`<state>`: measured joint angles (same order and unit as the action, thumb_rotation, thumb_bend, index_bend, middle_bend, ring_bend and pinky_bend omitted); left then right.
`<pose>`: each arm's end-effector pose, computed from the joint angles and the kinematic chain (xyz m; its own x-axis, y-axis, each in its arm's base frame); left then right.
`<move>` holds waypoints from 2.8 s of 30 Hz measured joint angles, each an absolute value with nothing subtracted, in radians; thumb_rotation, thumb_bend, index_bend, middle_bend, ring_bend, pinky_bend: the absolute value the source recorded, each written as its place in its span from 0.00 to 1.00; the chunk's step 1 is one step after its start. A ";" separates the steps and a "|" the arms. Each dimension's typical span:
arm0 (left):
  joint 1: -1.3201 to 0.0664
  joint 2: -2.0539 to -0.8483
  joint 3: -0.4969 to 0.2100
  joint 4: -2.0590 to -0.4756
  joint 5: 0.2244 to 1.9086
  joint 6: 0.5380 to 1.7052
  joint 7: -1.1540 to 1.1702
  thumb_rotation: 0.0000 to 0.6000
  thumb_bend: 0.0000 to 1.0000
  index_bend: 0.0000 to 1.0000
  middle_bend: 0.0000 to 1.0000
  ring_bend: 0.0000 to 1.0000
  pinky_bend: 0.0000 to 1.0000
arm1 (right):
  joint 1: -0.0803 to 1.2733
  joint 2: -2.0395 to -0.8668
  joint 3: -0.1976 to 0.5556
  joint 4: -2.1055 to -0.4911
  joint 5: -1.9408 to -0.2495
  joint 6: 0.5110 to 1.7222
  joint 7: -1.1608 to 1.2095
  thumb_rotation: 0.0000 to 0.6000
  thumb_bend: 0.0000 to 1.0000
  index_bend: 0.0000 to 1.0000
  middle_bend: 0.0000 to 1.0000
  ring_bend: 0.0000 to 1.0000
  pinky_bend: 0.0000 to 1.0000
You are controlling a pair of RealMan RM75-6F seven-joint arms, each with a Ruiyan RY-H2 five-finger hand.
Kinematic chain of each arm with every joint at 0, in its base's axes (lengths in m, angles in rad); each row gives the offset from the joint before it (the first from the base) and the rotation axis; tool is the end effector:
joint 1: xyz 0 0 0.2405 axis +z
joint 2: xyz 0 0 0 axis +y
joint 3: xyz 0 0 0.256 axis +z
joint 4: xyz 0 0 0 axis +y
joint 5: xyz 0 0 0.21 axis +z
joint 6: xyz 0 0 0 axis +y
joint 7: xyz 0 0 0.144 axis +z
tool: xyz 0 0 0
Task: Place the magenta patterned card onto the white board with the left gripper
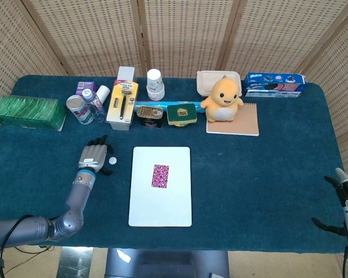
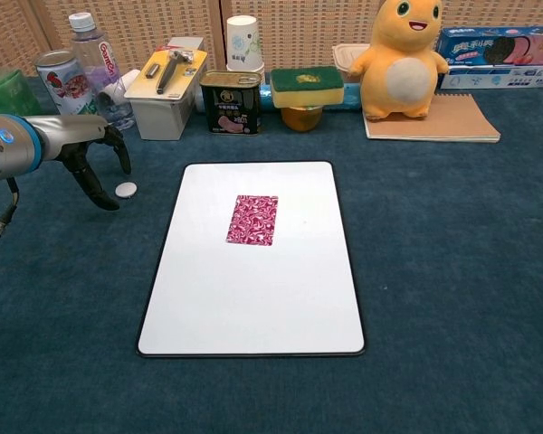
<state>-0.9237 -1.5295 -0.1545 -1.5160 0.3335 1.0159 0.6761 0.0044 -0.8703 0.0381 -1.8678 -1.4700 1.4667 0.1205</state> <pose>-0.1741 0.3672 -0.0129 0.4205 0.4615 0.7811 0.8769 0.0140 -0.4804 -0.2930 -0.1520 0.2085 0.2702 -0.0548 0.9613 -0.9572 0.0927 0.2743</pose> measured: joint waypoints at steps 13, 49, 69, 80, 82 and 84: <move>-0.929 -1.582 -0.162 -1.457 0.347 1.010 0.682 1.00 0.25 0.39 0.00 0.00 0.06 | 0.007 -0.868 0.041 -1.866 -1.462 1.462 0.131 1.00 0.05 0.12 0.00 0.00 0.00; -0.923 -1.600 -0.200 -1.468 0.333 1.048 0.730 1.00 0.29 0.50 0.00 0.00 0.06 | 0.008 -0.860 0.040 -1.868 -1.465 1.459 0.151 1.00 0.05 0.12 0.00 0.00 0.00; -1.055 -1.686 -0.232 -1.669 0.356 1.130 0.878 1.00 0.28 0.50 0.00 0.00 0.06 | 0.009 -0.852 0.038 -1.864 -1.464 1.453 0.165 1.00 0.05 0.12 0.00 0.00 0.00; -1.106 -1.742 -0.269 -1.601 0.283 1.136 0.915 1.00 0.28 0.50 0.00 0.00 0.06 | 0.010 -0.853 0.037 -1.863 -1.465 1.451 0.165 1.00 0.05 0.12 0.00 0.00 0.00; -1.109 -1.744 -0.270 -1.601 0.286 1.136 0.913 1.00 0.28 0.50 0.00 0.00 0.06 | 0.010 -0.853 0.036 -1.863 -1.465 1.450 0.165 1.00 0.05 0.12 0.00 0.00 0.00; -1.113 -1.748 -0.271 -1.600 0.285 1.136 0.915 1.00 0.28 0.50 0.00 0.00 0.06 | 0.010 -0.853 0.036 -1.863 -1.466 1.450 0.165 1.00 0.05 0.12 0.00 0.00 0.00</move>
<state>-1.1131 -1.7482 -0.2712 -1.5999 0.2847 1.1360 0.9154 0.0100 -0.8526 0.0356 -1.8630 -1.4657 1.4496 0.1651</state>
